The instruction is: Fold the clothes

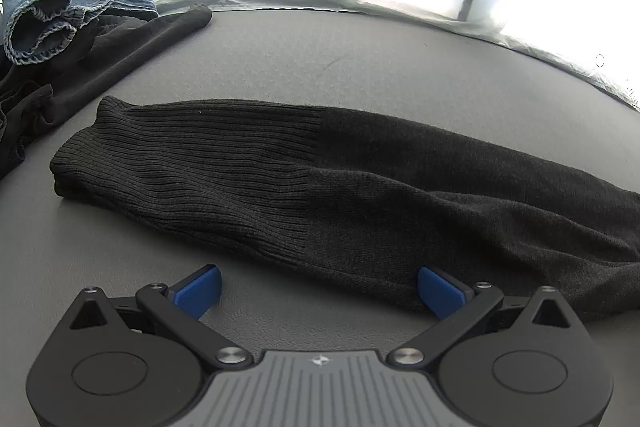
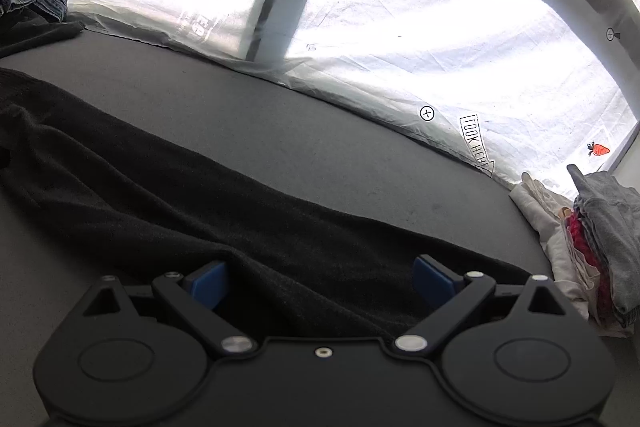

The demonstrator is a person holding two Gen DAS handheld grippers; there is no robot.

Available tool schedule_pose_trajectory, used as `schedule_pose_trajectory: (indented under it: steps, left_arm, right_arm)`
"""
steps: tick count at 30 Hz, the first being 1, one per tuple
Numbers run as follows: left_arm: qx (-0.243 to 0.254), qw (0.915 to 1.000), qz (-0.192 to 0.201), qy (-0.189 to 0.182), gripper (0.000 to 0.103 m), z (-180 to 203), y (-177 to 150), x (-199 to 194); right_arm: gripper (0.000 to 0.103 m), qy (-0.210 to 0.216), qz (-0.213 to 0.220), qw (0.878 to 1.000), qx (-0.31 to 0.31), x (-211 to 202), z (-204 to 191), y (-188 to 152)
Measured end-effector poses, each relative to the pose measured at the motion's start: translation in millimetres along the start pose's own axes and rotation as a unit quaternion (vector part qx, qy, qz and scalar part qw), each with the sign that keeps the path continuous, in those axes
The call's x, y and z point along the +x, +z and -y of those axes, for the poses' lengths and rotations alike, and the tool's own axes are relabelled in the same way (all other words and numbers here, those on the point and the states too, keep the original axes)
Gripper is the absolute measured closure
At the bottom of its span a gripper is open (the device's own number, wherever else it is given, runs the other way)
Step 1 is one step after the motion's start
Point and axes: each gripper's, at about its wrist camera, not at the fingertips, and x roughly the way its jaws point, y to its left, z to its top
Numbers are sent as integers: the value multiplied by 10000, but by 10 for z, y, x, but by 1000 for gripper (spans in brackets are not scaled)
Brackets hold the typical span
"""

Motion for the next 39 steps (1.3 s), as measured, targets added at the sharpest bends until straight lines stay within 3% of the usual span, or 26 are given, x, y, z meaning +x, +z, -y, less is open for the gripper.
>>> schedule_pose_trajectory:
  steps: [6, 11, 14, 19, 26, 30, 35, 38, 39]
  left_arm:
    - [31, 10000, 11, -18, 0, -8, -11, -7]
    - [43, 10000, 29, -26, 0, -11, -13, -8]
    - [48, 10000, 33, -29, 0, -12, -15, -8]
    - [47, 10000, 35, -28, 0, -21, -16, -10]
    - [64, 10000, 31, -38, 0, -20, -21, -10]
    - [81, 10000, 12, -47, 0, -29, -19, -3]
    - [67, 10000, -11, -31, 0, -22, -12, 0]
    - [53, 10000, -36, -20, 0, -25, -6, -2]
    - [53, 10000, -51, -19, 0, -30, -4, -3]
  right_arm:
    - [4, -537, -516, 9955, -584, 264, -101, 7]
    - [4, -940, -968, 9869, -884, 146, -71, -120]
    - [4, -814, -1124, 9880, -676, -6, 0, -219]
    - [4, -634, -962, 9908, -705, -129, -1, -263]
    - [4, 49, -1058, 9941, -212, -250, 131, -232]
    - [4, 18, -961, 9918, 845, -301, 505, -247]
    - [4, -374, -724, 9694, 2315, -192, 1159, -308]
    - [17, -567, -683, 9508, 2968, 7, 1543, -345]
    - [27, -574, -646, 9419, 3244, 98, 1684, -356]
